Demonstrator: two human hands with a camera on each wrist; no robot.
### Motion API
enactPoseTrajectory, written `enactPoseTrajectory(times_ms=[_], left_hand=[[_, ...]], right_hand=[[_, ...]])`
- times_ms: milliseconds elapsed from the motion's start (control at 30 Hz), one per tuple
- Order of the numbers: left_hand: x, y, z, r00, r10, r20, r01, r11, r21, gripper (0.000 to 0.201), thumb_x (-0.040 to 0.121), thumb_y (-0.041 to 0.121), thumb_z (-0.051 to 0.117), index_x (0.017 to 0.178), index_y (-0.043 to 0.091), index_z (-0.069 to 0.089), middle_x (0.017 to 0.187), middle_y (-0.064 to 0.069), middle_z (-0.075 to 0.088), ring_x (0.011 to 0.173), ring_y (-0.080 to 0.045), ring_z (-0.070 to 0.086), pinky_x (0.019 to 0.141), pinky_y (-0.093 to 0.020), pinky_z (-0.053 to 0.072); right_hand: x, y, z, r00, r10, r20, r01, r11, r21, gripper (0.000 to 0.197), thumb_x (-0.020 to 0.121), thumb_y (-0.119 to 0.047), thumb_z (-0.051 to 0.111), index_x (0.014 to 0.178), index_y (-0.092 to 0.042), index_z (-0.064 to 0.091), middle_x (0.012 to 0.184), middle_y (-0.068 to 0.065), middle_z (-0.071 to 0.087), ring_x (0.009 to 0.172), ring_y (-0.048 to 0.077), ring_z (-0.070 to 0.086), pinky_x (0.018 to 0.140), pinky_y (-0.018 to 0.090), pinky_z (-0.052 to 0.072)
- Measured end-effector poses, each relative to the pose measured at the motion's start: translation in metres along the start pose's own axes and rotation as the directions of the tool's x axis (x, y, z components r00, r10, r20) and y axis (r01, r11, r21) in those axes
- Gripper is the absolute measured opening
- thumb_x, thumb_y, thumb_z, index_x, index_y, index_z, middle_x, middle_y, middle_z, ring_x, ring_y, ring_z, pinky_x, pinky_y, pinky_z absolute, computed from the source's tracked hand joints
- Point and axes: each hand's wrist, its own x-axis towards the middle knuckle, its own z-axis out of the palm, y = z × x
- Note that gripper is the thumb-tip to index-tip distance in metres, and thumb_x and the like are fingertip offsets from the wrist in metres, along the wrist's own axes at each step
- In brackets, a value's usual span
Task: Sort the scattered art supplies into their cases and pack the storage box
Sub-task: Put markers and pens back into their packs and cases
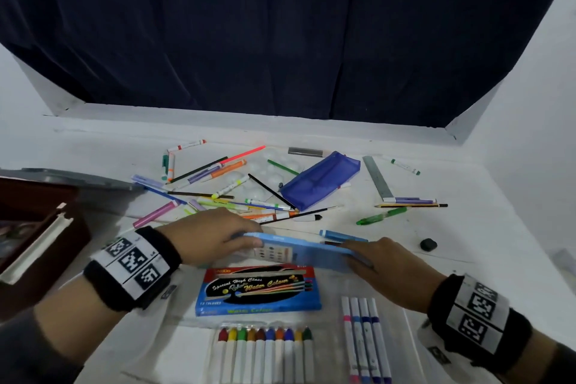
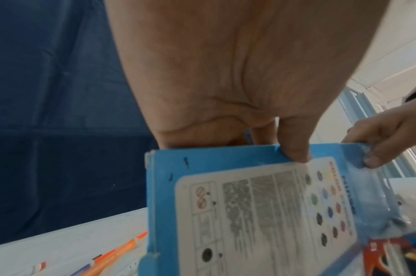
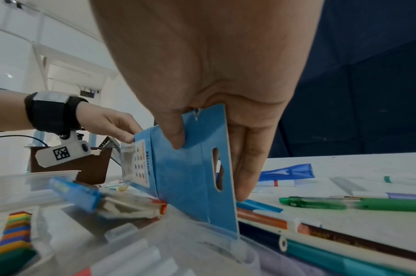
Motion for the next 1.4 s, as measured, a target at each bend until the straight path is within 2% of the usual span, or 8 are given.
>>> enactPoseTrajectory(times_ms=[100, 267, 600, 800, 967, 1133, 1267, 1400], left_hand=[[0.009, -0.011, 0.001, 0.996, 0.003, -0.094, 0.008, 0.993, 0.120, 0.045, 0.099, 0.059, 0.027, 0.119, 0.034, 0.059, 0.104, 0.010, 0.068, 0.090, -0.007, 0.060, 0.078, -0.035, 0.050], [0.016, -0.020, 0.007, 0.999, -0.031, -0.031, 0.033, 0.997, 0.067, 0.028, 0.104, 0.047, 0.038, 0.117, 0.032, 0.058, 0.106, 0.007, 0.068, 0.089, -0.011, 0.059, 0.080, -0.038, 0.050], [0.027, -0.002, 0.014, 0.993, -0.082, -0.091, 0.101, 0.966, 0.236, 0.031, 0.103, 0.047, 0.039, 0.122, 0.036, 0.061, 0.096, 0.003, 0.069, 0.088, -0.020, 0.061, 0.074, -0.033, 0.048], [0.039, 0.005, 0.019, 0.995, -0.096, -0.035, 0.102, 0.941, 0.323, 0.035, 0.102, 0.047, 0.044, 0.128, 0.028, 0.061, 0.105, -0.007, 0.069, 0.097, -0.027, 0.063, 0.078, -0.036, 0.051], [0.042, 0.006, 0.027, 0.993, -0.108, 0.053, 0.081, 0.925, 0.372, 0.040, 0.100, 0.052, 0.046, 0.125, 0.022, 0.057, 0.110, -0.007, 0.067, 0.100, -0.029, 0.062, 0.076, -0.037, 0.051], [0.039, 0.001, 0.038, 0.986, -0.136, 0.097, 0.097, 0.938, 0.332, 0.033, 0.105, 0.045, 0.035, 0.109, 0.020, 0.056, 0.113, -0.003, 0.065, 0.103, -0.028, 0.061, 0.080, -0.040, 0.052], [0.042, -0.001, 0.036, 0.985, -0.142, 0.100, 0.103, 0.943, 0.316, 0.028, 0.105, 0.036, 0.034, 0.117, 0.023, 0.056, 0.119, 0.002, 0.062, 0.102, -0.023, 0.063, 0.078, -0.037, 0.051], [0.046, 0.001, 0.030, 0.977, -0.167, 0.133, 0.120, 0.945, 0.305, 0.027, 0.105, 0.034, 0.033, 0.114, 0.022, 0.055, 0.106, -0.003, 0.065, 0.090, -0.023, 0.062, 0.078, -0.039, 0.055]], right_hand=[[0.006, 0.007, 0.001, 0.999, 0.027, -0.043, -0.027, 1.000, 0.003, 0.008, 0.102, -0.035, 0.045, 0.096, -0.032, 0.050, 0.076, -0.001, 0.060, 0.066, 0.023, 0.058, 0.065, 0.036, 0.048], [0.018, 0.010, 0.001, 0.996, 0.058, -0.065, -0.060, 0.998, -0.024, 0.009, 0.102, -0.033, 0.045, 0.099, -0.028, 0.052, 0.078, -0.003, 0.062, 0.068, 0.020, 0.059, 0.066, 0.037, 0.050], [0.035, 0.013, 0.006, 0.969, 0.242, -0.059, -0.248, 0.960, -0.131, 0.033, 0.103, -0.024, 0.046, 0.133, -0.026, 0.059, 0.128, -0.001, 0.064, 0.111, 0.018, 0.062, 0.097, 0.026, 0.045], [0.040, 0.014, 0.007, 0.954, 0.298, 0.018, -0.282, 0.918, -0.278, 0.038, 0.103, -0.024, 0.039, 0.138, -0.033, 0.051, 0.134, -0.005, 0.058, 0.113, 0.017, 0.059, 0.096, 0.029, 0.047], [0.048, 0.010, 0.005, 0.943, 0.276, 0.183, -0.193, 0.907, -0.375, 0.042, 0.100, -0.041, 0.046, 0.139, -0.024, 0.048, 0.143, 0.000, 0.048, 0.125, 0.019, 0.052, 0.103, 0.034, 0.045], [0.056, 0.010, 0.002, 0.914, 0.281, 0.293, -0.167, 0.918, -0.360, 0.082, 0.081, -0.080, 0.040, 0.141, -0.024, 0.046, 0.140, 0.002, 0.046, 0.126, 0.019, 0.046, 0.107, 0.035, 0.039], [0.066, 0.012, 0.005, 0.914, 0.294, 0.280, -0.169, 0.902, -0.396, 0.076, 0.086, -0.072, 0.048, 0.146, -0.028, 0.037, 0.145, 0.004, 0.040, 0.132, 0.023, 0.039, 0.108, 0.039, 0.038], [0.075, 0.013, 0.007, 0.918, 0.293, 0.267, -0.148, 0.878, -0.454, 0.077, 0.082, -0.077, 0.048, 0.142, -0.028, 0.040, 0.139, 0.004, 0.043, 0.126, 0.025, 0.044, 0.102, 0.040, 0.043]])
